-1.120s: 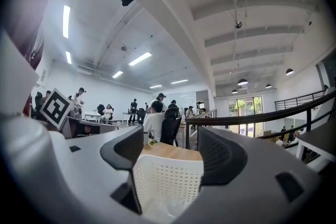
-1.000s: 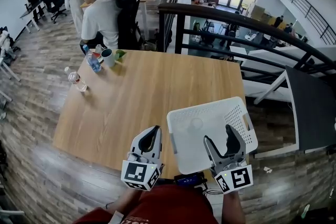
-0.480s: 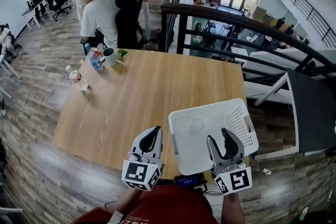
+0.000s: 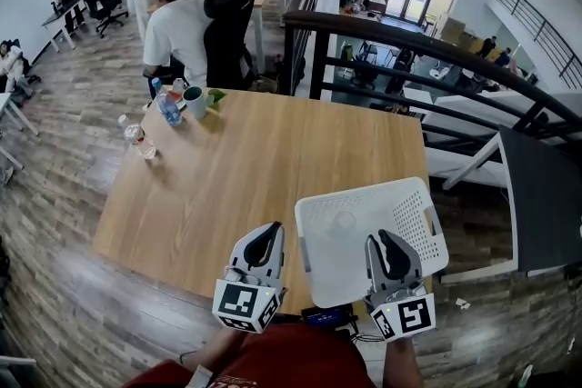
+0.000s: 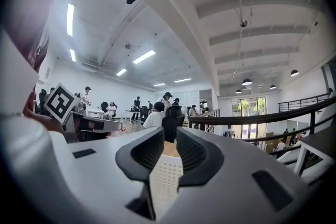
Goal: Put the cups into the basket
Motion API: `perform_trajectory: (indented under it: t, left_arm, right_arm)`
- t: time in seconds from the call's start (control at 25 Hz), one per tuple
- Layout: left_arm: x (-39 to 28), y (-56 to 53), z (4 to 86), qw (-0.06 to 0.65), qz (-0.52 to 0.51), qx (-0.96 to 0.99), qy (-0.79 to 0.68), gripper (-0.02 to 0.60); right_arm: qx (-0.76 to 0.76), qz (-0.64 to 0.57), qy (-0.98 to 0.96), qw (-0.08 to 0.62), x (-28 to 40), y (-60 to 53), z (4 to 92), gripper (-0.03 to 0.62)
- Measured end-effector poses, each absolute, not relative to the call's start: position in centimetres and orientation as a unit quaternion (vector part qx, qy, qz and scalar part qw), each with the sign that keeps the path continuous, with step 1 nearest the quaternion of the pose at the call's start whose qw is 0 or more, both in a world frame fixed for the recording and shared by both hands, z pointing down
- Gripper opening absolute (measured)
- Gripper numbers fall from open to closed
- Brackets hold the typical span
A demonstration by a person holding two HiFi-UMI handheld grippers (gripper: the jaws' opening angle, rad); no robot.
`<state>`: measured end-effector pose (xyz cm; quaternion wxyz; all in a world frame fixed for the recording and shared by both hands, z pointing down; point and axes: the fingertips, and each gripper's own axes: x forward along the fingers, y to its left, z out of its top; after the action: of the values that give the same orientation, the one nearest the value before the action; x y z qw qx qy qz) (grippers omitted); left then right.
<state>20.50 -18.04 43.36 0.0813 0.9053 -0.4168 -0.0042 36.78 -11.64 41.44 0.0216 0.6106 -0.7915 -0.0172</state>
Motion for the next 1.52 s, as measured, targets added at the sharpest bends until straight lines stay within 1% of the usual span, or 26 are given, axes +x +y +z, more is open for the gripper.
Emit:
perform_trajectory:
  t: [0.16,0.24,0.68,1.52]
  left_arm:
    - [20.45,-18.05,43.69,0.084,-0.001,0.905,-0.417,0.006]
    - [20.35,-18.00,43.69,0.083,0.000,0.904,-0.418,0.006]
    - [20.25,-18.08,43.25,0.081,-0.007,0.903,-0.421,0.006]
    - [19.95,-17.61,43.27,0.080,-0.009,0.903,-0.423,0.006]
  right_arm:
    - [0.619,-0.020,-0.785,0.013,36.98,-11.65,41.26,0.032]
    - [0.623,-0.021,-0.782,0.010,37.15,-11.62,41.16,0.021]
    - [0.624,-0.022,-0.781,0.014,37.22,-11.98,41.30,0.011]
    - [0.620,-0.020,-0.784,0.020,37.15,-11.82,41.50,0.011]
